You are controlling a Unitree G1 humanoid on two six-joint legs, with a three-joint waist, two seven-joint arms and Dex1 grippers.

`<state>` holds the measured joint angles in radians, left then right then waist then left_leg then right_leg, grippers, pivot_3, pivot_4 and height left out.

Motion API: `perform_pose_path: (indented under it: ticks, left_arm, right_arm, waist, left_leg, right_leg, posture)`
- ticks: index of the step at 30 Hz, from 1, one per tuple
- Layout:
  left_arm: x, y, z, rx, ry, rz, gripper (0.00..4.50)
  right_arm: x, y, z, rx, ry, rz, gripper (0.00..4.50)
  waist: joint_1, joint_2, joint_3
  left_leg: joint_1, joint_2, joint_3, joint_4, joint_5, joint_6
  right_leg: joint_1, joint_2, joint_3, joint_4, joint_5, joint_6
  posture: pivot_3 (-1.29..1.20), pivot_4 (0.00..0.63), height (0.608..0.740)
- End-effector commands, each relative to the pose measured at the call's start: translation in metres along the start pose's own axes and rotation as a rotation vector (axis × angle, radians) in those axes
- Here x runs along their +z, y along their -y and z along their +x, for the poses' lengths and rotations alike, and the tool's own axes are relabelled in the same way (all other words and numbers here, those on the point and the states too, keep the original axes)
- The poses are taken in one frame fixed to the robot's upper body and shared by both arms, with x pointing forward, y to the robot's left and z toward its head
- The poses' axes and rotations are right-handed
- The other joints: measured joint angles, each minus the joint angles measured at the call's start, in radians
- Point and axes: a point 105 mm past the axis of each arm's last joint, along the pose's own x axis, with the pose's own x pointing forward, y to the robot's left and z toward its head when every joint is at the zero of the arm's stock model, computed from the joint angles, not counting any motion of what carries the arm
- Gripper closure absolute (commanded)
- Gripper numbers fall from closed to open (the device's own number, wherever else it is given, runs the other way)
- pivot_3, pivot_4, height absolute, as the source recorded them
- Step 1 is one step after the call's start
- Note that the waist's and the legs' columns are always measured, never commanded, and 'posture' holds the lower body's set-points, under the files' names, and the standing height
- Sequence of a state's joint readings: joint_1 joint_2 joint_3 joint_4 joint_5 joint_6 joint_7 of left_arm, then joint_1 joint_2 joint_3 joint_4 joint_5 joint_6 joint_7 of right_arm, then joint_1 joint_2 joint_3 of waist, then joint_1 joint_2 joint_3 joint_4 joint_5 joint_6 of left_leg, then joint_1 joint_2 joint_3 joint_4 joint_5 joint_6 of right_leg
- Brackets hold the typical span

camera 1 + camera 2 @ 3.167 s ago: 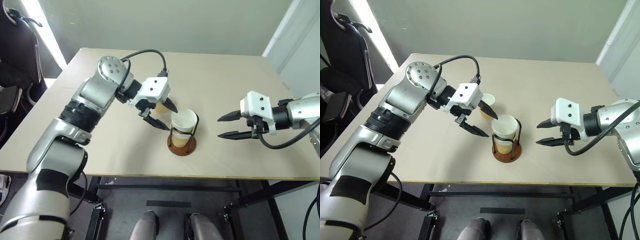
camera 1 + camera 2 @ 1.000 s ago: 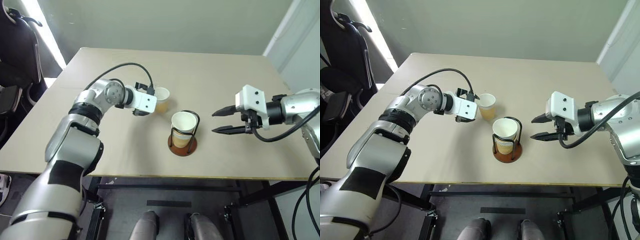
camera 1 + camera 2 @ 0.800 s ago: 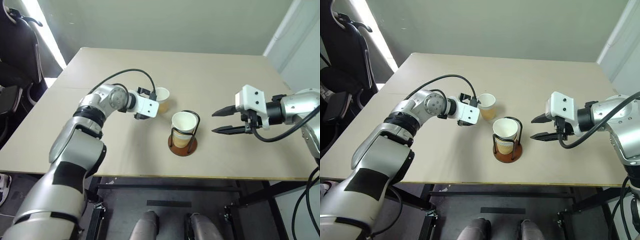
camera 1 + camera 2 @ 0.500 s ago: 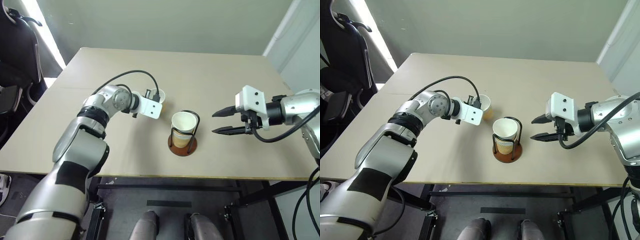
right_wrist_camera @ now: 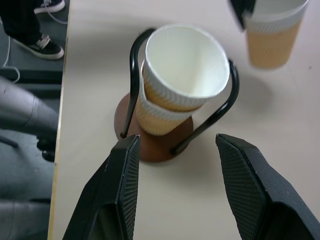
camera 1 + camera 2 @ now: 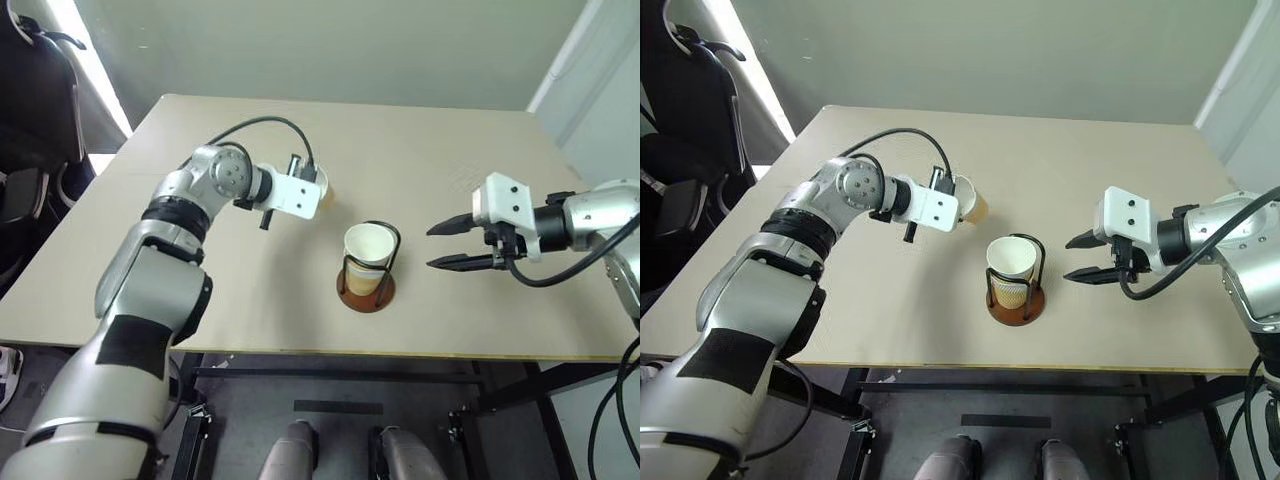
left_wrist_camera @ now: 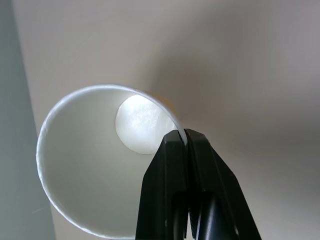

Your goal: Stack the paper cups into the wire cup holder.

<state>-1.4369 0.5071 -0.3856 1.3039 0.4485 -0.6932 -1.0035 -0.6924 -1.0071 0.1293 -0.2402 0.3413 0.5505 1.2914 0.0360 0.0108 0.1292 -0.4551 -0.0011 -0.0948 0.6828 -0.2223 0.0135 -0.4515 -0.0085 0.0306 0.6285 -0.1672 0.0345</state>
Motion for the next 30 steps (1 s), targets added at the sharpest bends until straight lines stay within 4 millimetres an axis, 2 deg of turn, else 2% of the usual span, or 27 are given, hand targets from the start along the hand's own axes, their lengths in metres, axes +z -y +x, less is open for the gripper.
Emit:
perform_pose_path:
  ticks: [1,4,7,13,17,21,26,30]
  left_arm:
    - [0.036,-0.051,-0.026,0.143,0.142,-0.008,4.47]
    - [0.055,-0.074,-0.043,0.213,0.228,-0.037,4.47]
    - [0.084,-0.096,-0.064,0.235,0.370,-0.087,4.47]
    - [0.106,-0.099,-0.078,0.193,0.473,-0.137,4.47]
    - [0.119,-0.090,-0.084,0.103,0.530,-0.187,4.47]
    - [0.126,-0.066,-0.093,-0.094,0.578,-0.246,4.47]
    - [0.125,-0.046,-0.098,-0.209,0.558,-0.273,4.47]
    - [0.123,-0.036,-0.100,-0.264,0.539,-0.280,4.47]
  right_arm:
    - [0.010,-0.001,-0.010,-0.013,0.006,-0.029,2.11]
    - [0.011,-0.007,-0.009,0.006,0.003,-0.016,2.11]
    - [0.014,-0.012,-0.008,0.010,0.006,0.001,2.11]
    - [0.018,-0.013,-0.007,0.001,0.010,0.020,2.11]
    - [0.021,-0.014,-0.005,-0.001,0.016,0.038,2.11]
    - [0.022,-0.013,-0.004,-0.005,0.012,0.051,2.11]
    - [0.021,-0.009,-0.006,-0.028,-0.008,0.025,2.11]
    - [0.014,0.003,-0.012,-0.083,-0.051,-0.046,2.11]
  waist:
    - [0.000,0.000,0.000]
    - [0.000,0.000,0.000]
    - [-0.005,0.000,0.000]
    - [-0.007,0.000,0.000]
    - [-0.007,0.000,0.000]
    - [-0.010,0.000,0.000]
    - [-0.011,0.000,0.000]
    - [-0.009,0.000,0.000]
  left_leg:
    - [0.000,0.000,0.000,0.000,0.000,0.000]
    - [0.000,0.000,0.001,0.000,-0.001,0.001]
    - [0.000,0.000,0.002,0.000,-0.001,0.002]
    - [0.000,0.000,0.008,0.002,-0.003,0.005]
    - [0.001,0.000,0.011,0.003,-0.002,0.007]
    - [0.001,0.001,0.012,0.004,-0.002,0.007]
    - [0.001,0.001,0.013,0.005,-0.002,0.008]
    - [0.001,0.001,0.011,0.007,-0.003,0.009]
  right_leg:
    - [0.000,-0.001,0.001,0.000,0.000,0.000]
    - [0.000,-0.002,0.001,0.000,-0.001,0.002]
    - [0.000,-0.003,0.002,0.000,-0.002,0.003]
    - [0.000,-0.004,0.004,0.001,-0.003,0.006]
    - [0.001,-0.004,0.003,0.002,-0.003,0.006]
    - [0.001,-0.006,0.004,0.003,-0.003,0.007]
    - [0.000,-0.005,0.003,0.003,-0.003,0.007]
    - [0.001,-0.006,0.003,0.004,-0.003,0.007]
  posture:
    - [0.00,0.150,0.740]
    - [0.00,0.150,0.740]
    - [0.00,0.150,0.740]
    - [0.00,0.150,0.740]
    - [0.00,0.150,0.740]
    - [0.00,0.150,0.740]
    - [0.00,0.150,0.740]
    - [0.00,0.150,0.740]
